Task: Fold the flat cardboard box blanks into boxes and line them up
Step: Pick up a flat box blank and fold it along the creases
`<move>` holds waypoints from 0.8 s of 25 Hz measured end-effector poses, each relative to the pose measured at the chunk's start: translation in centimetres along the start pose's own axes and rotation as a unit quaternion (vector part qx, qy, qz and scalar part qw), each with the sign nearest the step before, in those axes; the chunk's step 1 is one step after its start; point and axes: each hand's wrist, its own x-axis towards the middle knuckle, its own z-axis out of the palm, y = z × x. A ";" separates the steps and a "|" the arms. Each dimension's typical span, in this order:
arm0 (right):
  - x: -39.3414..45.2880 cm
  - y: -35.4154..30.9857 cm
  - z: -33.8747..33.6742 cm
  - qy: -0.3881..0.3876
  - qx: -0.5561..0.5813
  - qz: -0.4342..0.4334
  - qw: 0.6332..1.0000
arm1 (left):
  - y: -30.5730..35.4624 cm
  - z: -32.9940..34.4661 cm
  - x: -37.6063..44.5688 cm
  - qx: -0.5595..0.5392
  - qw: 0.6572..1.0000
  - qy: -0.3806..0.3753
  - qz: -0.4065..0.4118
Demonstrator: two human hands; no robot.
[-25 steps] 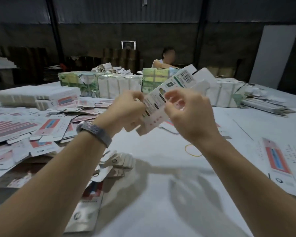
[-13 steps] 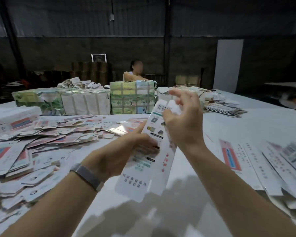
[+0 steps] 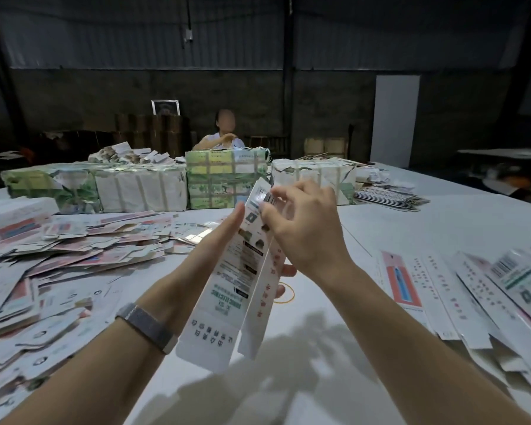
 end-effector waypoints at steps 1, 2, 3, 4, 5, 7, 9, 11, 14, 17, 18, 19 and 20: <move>0.1 0.1 -0.1 -0.007 0.005 0.006 1.000 | -0.4 -0.4 -0.1 0.008 1.000 0.000 0.001; 0.2 0.2 -0.3 -0.011 0.002 0.013 1.000 | -0.5 -0.4 -0.3 0.018 1.000 -0.008 0.005; 0.3 0.2 -0.6 -0.014 -0.013 0.021 1.000 | -0.7 -0.8 -0.6 0.028 0.999 -0.023 0.010; 0.5 0.3 -0.9 -0.023 -0.036 0.028 0.999 | -0.7 -0.8 -0.6 0.035 0.998 -0.043 0.011; 0.7 0.4 -1.3 -0.041 -0.058 0.035 0.997 | -0.5 -0.6 -0.2 0.047 0.997 -0.052 0.014; 1.0 0.7 -2.0 -0.097 -0.056 0.040 0.993 | 0.2 0.1 0.5 0.124 0.992 -0.024 0.029; 1.2 0.9 -2.8 -0.151 -0.027 0.055 0.987 | 0.3 0.1 1.1 0.175 0.981 0.004 0.085; 1.3 1.0 -3.2 -0.176 -0.031 0.065 0.982 | -0.2 -0.2 1.8 0.185 0.977 -0.020 0.105; 1.3 0.9 -3.2 -0.192 0.014 0.064 0.979 | -1.1 -1.2 2.2 0.112 0.992 -0.051 0.036; 1.3 0.6 -3.5 -0.192 0.098 0.058 0.975 | -1.3 -2.0 1.8 0.049 0.995 -0.079 -0.035; 1.4 0.6 -3.6 -0.188 0.119 0.047 0.974 | -1.3 -2.0 1.8 0.037 0.996 -0.077 -0.028; 1.5 0.6 -3.7 -0.181 0.142 0.036 0.973 | -1.4 -1.9 1.4 0.023 0.997 -0.068 -0.010; 1.5 0.6 -3.7 -0.171 0.168 0.024 0.971 | -1.4 -1.8 0.9 0.011 0.998 -0.058 0.012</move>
